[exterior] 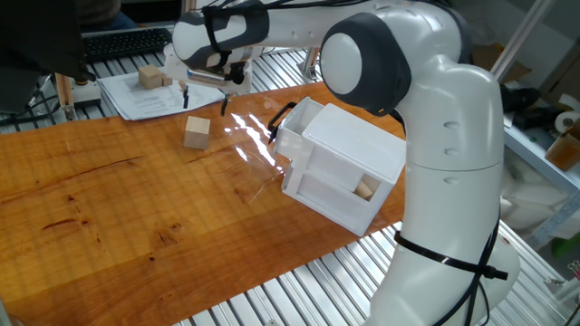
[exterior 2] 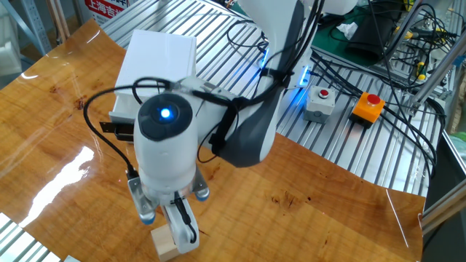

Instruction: Put things in the drawer

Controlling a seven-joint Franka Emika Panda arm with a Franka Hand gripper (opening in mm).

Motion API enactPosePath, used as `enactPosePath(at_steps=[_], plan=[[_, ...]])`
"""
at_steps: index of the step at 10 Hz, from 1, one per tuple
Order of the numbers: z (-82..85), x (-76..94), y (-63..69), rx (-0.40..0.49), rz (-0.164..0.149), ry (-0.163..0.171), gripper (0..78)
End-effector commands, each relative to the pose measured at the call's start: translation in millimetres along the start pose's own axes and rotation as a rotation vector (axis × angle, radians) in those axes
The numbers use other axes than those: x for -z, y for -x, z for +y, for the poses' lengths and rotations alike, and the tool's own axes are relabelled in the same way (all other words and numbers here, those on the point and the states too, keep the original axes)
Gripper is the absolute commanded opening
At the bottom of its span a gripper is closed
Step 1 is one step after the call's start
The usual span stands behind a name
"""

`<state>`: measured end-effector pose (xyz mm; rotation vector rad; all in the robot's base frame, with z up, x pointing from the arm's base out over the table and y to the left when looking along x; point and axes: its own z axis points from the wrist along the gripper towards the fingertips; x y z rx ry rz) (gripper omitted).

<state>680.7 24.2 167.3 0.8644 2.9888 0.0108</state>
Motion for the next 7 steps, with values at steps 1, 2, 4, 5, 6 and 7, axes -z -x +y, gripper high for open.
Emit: enactPosePath(at_steps=[1,2,4,5,6,7], plan=[[6.4,-14.6,2.1,0.000,-0.016,0.004,77.4],[7.2,-18.2,2.2,-0.002,-0.019,0.007,77.4],[8.6,-24.3,2.4,-0.002,-0.028,0.012,77.4],[9.3,-27.7,2.5,-0.003,-0.031,0.014,77.4],[9.5,-28.3,2.6,-0.002,-0.031,0.014,77.4],[9.6,-28.7,2.7,-0.002,-0.031,0.015,77.4]])
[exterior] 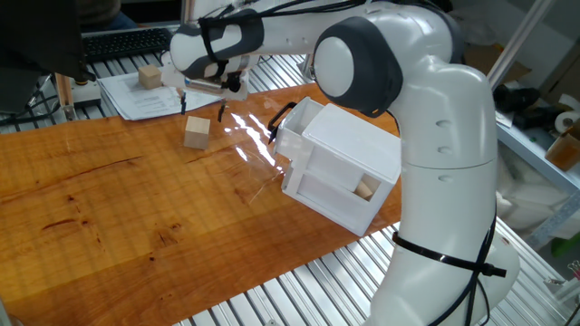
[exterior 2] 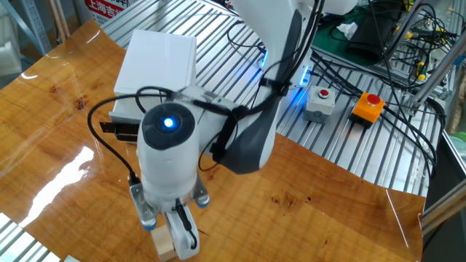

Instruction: Put things in the drawer

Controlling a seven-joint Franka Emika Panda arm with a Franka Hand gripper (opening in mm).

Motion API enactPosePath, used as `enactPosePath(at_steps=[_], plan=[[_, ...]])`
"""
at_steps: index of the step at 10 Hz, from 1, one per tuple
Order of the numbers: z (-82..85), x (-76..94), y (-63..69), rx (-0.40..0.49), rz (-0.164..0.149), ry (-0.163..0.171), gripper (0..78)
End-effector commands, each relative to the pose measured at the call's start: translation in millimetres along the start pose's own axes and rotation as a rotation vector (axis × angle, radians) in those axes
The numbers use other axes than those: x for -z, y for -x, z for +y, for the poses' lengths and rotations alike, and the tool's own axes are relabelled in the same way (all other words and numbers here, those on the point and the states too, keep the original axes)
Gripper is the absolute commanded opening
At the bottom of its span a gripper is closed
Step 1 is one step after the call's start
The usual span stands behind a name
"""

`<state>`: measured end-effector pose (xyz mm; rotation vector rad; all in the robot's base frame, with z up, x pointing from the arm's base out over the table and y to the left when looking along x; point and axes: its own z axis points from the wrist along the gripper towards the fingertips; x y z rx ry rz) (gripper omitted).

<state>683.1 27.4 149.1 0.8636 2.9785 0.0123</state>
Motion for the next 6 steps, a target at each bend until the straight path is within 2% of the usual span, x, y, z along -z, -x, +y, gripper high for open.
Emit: enactPosePath(at_steps=[1,6], plan=[[6.2,-12.6,2.9,-0.002,-0.023,0.011,77.4],[7.8,-24.7,2.9,-0.003,-0.027,0.013,77.4]])
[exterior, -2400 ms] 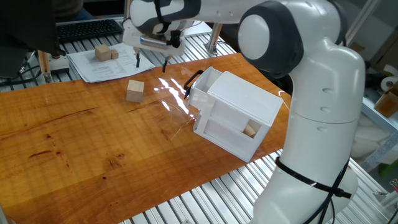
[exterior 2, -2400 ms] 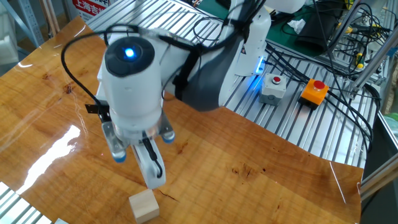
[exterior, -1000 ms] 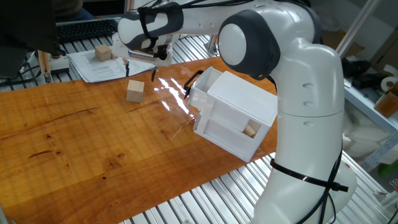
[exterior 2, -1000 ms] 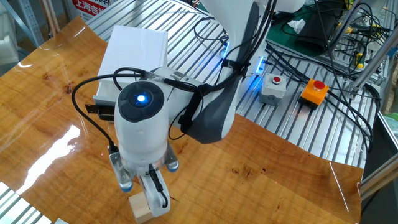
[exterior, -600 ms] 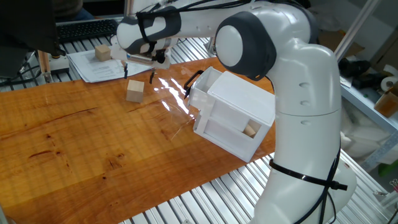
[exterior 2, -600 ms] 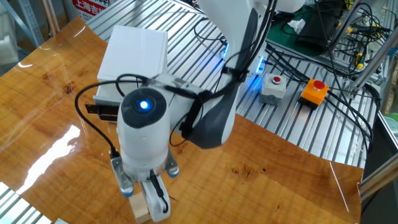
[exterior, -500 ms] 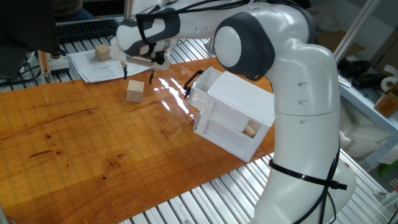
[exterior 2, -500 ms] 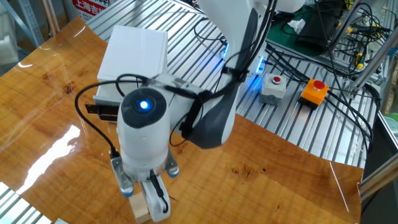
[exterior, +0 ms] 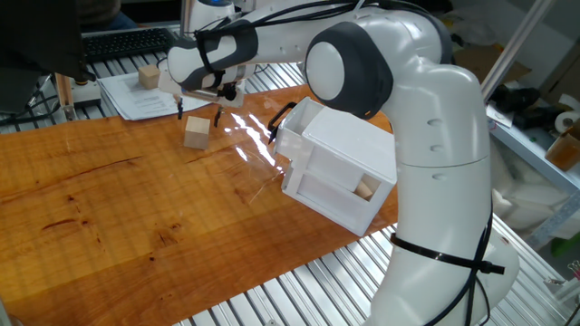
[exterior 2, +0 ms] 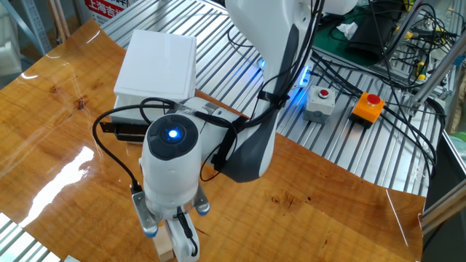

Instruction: Put things in the drawer

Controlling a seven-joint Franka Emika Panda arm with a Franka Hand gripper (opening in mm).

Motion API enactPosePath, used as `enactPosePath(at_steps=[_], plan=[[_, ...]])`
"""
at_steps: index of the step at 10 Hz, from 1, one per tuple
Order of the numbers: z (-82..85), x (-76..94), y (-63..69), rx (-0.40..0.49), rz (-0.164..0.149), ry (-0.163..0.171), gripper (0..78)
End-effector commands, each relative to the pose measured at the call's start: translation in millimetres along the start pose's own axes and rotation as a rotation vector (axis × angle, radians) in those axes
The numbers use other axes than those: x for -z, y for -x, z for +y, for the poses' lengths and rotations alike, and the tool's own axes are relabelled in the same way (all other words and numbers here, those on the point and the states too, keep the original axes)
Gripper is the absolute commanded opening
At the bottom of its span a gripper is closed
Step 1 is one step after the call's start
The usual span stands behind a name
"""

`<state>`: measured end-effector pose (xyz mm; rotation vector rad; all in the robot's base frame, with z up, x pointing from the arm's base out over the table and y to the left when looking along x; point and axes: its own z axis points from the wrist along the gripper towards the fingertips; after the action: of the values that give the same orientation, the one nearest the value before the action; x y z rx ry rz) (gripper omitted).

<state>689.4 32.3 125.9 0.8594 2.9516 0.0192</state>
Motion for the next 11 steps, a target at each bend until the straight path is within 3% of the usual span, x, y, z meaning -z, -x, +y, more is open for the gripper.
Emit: enactPosePath(at_steps=[1,11], plan=[[1.0,-4.3,0.9,-0.001,-0.004,-0.002,77.4],[1.7,-20.4,0.2,0.003,-0.004,-0.013,77.4]])
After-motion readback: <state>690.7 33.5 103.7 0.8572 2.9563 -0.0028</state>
